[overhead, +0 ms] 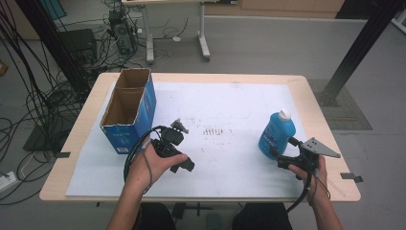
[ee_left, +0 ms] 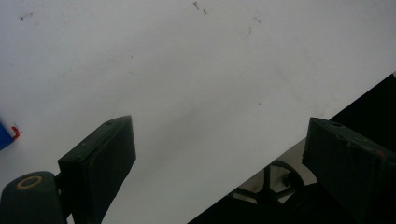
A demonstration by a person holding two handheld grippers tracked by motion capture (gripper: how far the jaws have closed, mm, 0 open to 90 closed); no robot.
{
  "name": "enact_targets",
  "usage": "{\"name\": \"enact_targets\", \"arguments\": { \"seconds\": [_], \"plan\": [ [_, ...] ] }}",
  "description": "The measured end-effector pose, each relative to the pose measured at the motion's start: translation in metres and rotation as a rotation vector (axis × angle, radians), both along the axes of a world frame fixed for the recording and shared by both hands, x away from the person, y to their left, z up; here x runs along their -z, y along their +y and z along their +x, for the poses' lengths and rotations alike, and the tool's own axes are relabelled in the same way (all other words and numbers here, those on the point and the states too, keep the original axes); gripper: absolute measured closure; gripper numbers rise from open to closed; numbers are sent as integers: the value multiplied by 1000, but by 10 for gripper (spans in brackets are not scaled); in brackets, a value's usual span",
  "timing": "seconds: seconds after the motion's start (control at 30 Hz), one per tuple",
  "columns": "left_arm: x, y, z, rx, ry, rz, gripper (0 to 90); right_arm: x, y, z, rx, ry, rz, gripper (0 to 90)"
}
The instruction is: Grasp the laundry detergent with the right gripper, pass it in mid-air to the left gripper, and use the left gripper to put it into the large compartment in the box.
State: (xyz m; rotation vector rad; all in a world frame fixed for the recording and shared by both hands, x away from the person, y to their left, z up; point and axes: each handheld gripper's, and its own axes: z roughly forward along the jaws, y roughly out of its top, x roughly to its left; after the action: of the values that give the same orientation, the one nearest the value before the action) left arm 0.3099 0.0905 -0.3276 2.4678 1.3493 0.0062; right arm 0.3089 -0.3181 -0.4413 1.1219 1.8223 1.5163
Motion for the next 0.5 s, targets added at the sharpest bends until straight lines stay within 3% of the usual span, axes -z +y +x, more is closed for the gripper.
{"name": "enact_targets", "arguments": {
  "seconds": [0.5],
  "plan": [
    [0,-2,1,2,-3,9,96,1,-1,-1,11,-1,4,93]
  ]
}}
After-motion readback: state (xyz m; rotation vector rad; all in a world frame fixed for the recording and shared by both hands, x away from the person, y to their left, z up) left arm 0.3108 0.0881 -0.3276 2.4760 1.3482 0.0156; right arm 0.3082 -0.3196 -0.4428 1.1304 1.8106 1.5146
